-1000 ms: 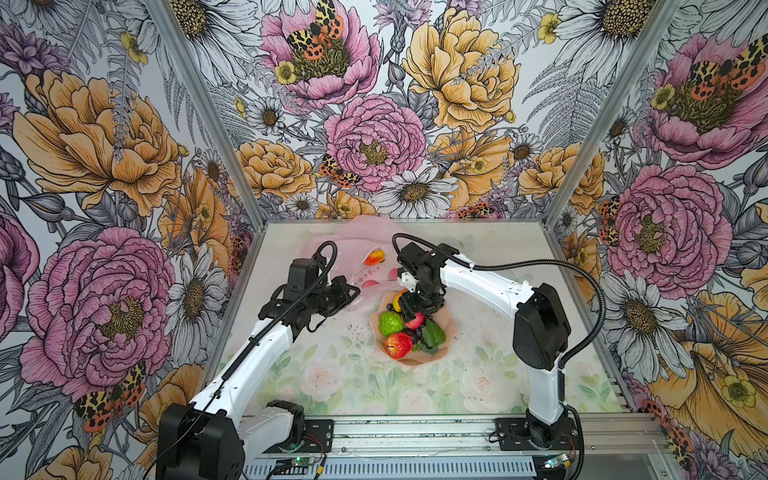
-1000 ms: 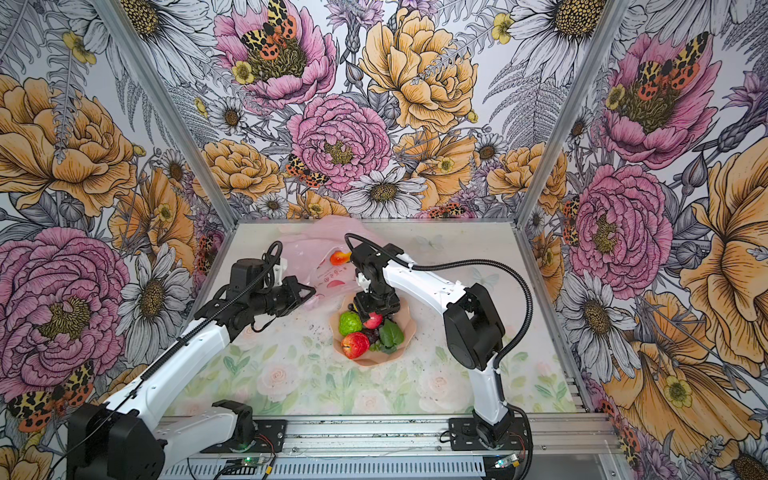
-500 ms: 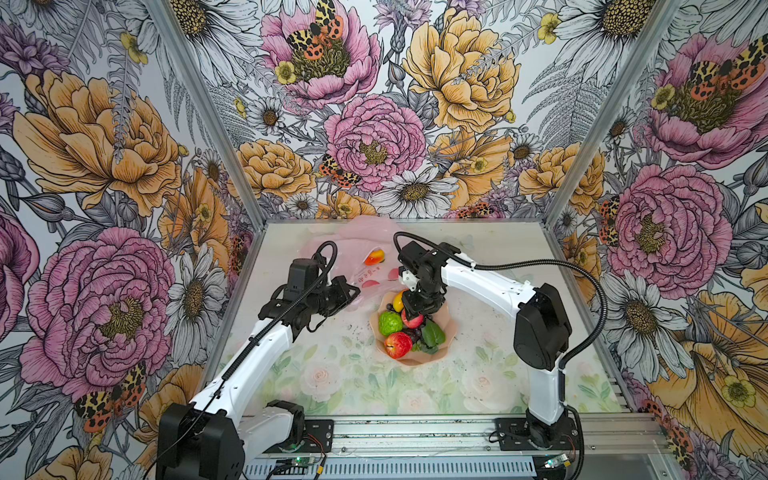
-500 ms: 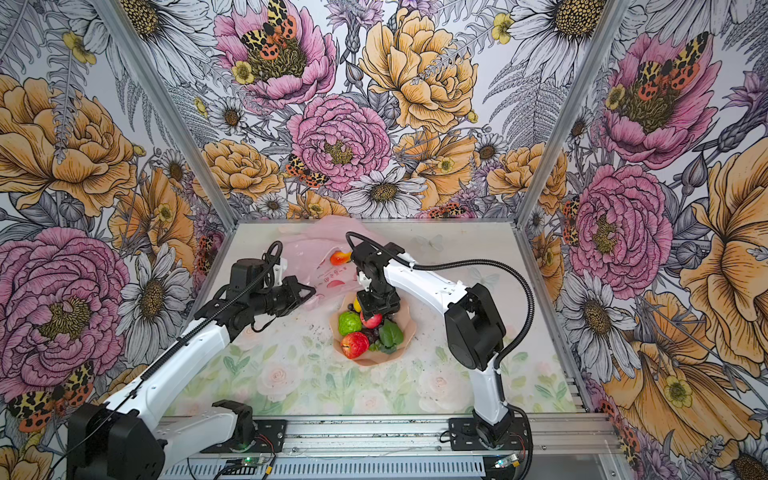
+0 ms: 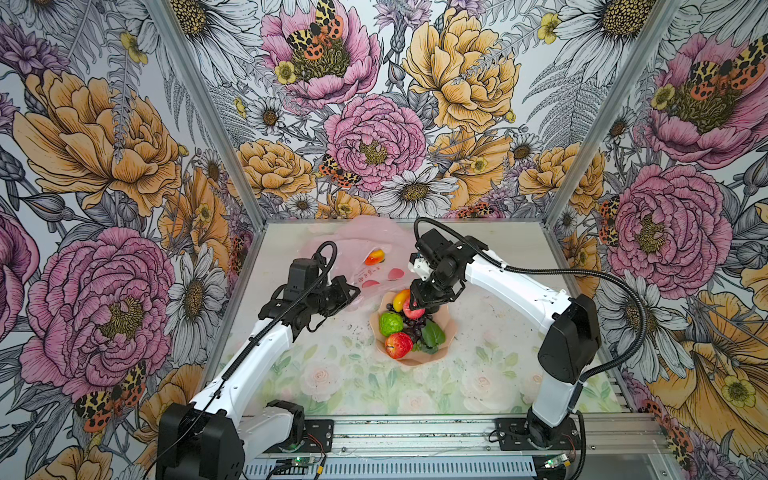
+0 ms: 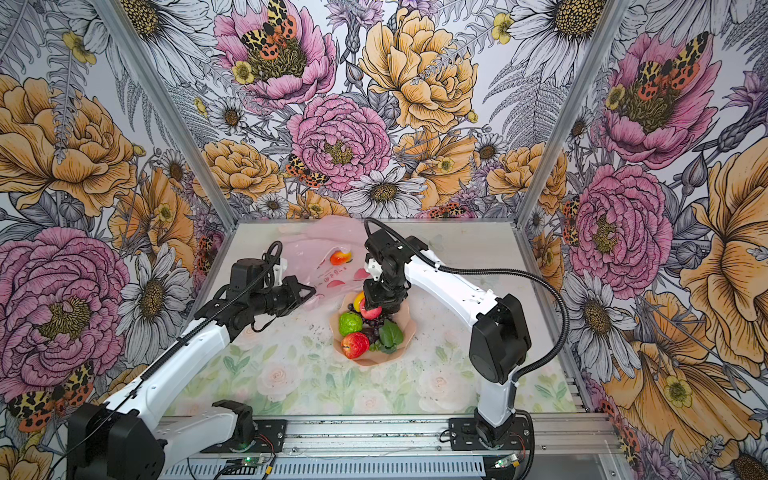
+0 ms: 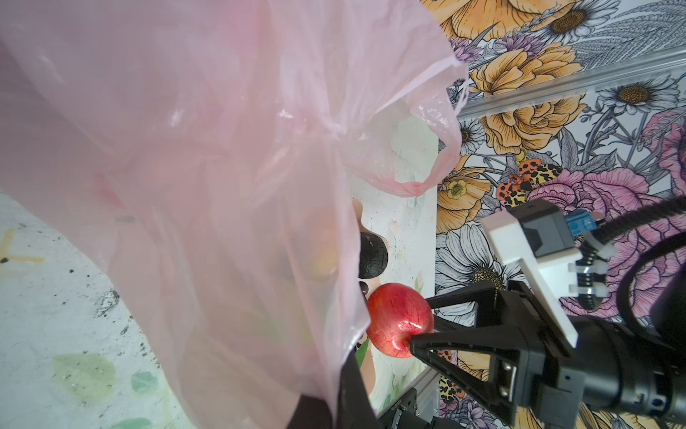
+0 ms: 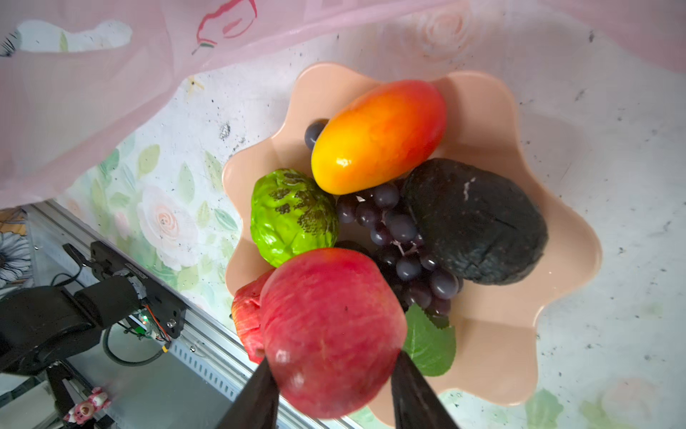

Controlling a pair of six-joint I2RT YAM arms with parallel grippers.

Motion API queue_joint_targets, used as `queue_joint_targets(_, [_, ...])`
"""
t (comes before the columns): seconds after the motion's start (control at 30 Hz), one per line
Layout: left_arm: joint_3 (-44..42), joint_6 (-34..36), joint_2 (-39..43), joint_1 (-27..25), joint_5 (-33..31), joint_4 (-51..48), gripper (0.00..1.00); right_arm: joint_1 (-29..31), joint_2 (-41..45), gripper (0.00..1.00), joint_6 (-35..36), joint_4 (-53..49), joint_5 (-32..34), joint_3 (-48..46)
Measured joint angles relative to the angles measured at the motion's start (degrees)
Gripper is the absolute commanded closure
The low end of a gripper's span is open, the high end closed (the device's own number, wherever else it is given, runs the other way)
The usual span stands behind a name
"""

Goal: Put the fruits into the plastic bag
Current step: 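Lift the red apple with the right gripper and carry it to the bag mouth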

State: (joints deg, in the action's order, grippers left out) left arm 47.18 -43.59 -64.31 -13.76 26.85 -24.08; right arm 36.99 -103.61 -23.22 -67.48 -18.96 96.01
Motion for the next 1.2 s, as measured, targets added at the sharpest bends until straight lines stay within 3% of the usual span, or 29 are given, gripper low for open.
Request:
queue_joint_targets(0.53, [0.24, 0.00, -1.97, -0.74, -0.02, 0.37, 1.00, -6.36, 7.56, 0.52, -11.19, 13.27, -11.91, -13.99])
queue_joint_targets(0.87, [0.61, 0.00, -1.97, -0.74, -0.02, 0.39, 1.00, -8.94, 14.38, 0.51, -30.18, 35.87, -19.47, -30.60])
queue_joint_targets(1.2, [0.61, 0.00, -1.97, -0.74, 0.00, 0.42, 1.00, -9.22, 14.78, 0.51, -47.36, 56.59, -20.98, -35.91])
